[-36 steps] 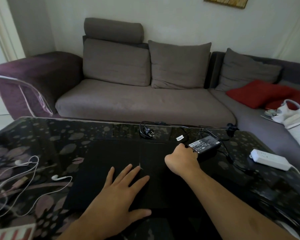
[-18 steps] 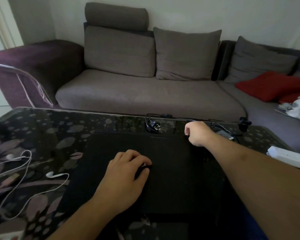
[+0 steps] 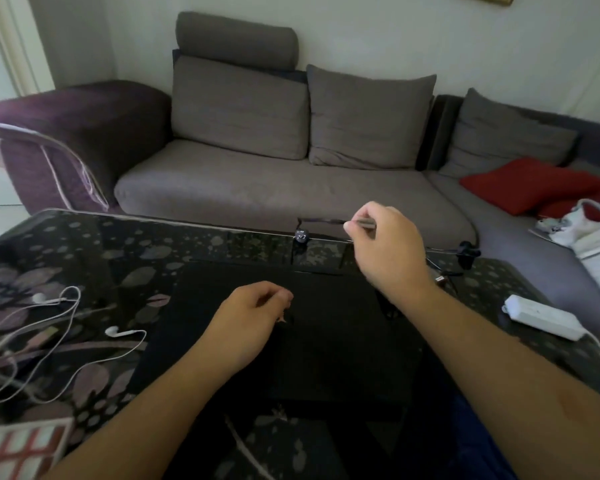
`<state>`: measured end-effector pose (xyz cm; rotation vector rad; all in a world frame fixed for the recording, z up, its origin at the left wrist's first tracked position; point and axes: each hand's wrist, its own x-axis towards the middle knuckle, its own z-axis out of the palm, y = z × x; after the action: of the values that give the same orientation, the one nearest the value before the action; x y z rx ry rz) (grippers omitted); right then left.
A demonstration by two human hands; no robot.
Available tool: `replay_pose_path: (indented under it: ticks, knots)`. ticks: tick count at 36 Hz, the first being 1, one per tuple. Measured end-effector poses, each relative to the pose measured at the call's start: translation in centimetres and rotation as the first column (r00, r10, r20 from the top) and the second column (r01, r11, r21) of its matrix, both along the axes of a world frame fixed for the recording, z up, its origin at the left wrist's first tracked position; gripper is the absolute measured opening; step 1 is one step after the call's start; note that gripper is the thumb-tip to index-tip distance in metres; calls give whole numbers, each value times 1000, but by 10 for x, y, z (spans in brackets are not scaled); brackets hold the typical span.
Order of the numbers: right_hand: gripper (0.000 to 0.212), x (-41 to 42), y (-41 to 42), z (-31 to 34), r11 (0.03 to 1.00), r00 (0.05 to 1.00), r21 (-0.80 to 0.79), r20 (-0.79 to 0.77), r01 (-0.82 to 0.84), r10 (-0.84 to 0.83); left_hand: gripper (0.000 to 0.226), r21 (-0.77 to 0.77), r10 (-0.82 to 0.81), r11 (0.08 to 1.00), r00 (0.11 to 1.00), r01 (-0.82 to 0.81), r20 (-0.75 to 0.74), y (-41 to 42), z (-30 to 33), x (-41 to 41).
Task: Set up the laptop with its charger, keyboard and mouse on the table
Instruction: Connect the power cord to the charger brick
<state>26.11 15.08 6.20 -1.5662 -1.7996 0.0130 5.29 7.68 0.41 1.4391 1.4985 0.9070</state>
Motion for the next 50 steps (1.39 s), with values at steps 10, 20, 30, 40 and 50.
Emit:
replay_pose_path:
  ticks: [10, 20, 30, 40, 50]
  knots:
    - [11, -48, -169, -31, 943, 914, -85, 231, -321, 332, 26, -317, 298, 947, 493, -47, 817, -20, 35, -6]
    - [48, -29, -203, -5, 595, 970, -770, -231, -229, 74, 25, -303, 360, 928, 744, -219, 564, -37, 27, -33]
    - [18, -8, -194, -24, 691, 990, -721, 131, 52, 61, 25, -240, 354, 931, 842, -276, 407, -37, 21, -32]
    - [15, 2, -141, -43, 791, 939, -609, -302, -60, -162, 31, -84, 203, 978, 949, -189, 240, -34, 6, -16]
    - [46, 26, -115, 1, 863, -316, -62, -915, -501, -249, 35, 230, -338, 910, 939, 345, -67, -51, 23, 14]
